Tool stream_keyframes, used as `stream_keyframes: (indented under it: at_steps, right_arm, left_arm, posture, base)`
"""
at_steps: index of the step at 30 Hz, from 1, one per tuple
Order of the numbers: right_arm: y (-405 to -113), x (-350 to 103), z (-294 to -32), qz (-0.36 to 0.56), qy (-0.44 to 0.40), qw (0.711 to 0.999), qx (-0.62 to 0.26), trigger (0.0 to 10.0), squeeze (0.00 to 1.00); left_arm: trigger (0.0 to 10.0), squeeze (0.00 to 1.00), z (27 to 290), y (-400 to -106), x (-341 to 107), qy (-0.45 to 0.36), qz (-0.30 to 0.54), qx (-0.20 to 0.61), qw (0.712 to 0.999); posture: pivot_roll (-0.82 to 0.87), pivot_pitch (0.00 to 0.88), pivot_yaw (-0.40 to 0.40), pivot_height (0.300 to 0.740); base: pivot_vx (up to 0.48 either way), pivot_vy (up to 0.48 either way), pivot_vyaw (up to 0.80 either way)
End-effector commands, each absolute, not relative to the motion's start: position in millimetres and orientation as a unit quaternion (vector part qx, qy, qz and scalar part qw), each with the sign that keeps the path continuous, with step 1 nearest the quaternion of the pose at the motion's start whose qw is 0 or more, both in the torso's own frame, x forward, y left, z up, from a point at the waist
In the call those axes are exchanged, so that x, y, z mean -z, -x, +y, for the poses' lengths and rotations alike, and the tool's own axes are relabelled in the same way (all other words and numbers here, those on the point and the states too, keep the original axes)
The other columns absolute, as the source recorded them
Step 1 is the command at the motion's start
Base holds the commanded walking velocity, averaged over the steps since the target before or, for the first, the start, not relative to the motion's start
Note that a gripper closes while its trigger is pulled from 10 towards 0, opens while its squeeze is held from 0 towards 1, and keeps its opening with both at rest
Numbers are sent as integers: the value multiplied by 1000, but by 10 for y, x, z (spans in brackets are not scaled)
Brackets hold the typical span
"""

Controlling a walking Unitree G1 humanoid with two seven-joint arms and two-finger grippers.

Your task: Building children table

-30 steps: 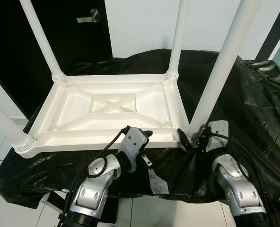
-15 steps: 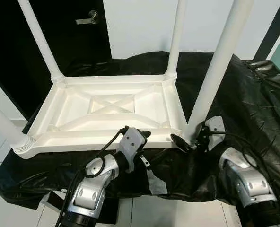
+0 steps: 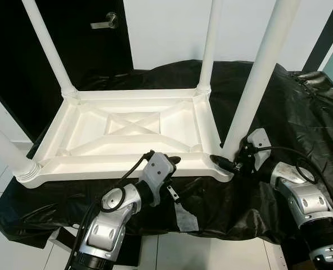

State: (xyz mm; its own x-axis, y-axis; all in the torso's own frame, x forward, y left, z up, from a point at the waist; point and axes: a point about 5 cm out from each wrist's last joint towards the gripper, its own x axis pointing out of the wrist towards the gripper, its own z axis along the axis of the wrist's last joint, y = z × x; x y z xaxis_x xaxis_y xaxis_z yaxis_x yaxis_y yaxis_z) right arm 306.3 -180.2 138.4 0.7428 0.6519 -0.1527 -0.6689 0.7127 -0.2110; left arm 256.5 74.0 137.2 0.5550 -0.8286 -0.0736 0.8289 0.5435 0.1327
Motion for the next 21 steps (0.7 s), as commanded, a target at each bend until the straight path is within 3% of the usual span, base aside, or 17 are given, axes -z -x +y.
stream_keyframes:
  at_steps: [1,10,14,21]
  right_arm:
    - [-3040,-1293,-1761,55,129,925,-354,10000,0]
    - [-3044,-1233,-1833,55,79,983,-156,10000,0]
    - [-3023,-1236,-1831,54,52,992,-106,10000,0]
    - [-2915,-1234,-1712,33,46,995,81,10000,0]
  left_arm:
    - [10000,0,763,-2571,-1368,-79,2,442,893]
    - [10000,0,745,-2574,-1365,-77,4,450,890]
    - [10000,0,739,-2573,-1364,-79,3,453,888]
    - [10000,0,711,-2590,-1371,-79,2,462,884]
  posture:
    - [1,0,-10,740]
    - [-27,0,13,740]
    - [-34,0,22,740]
    - [-51,0,32,740]
  base:
    - [0,0,0]
    - [0,0,0]
    - [0,0,0]
    - [0,0,0]
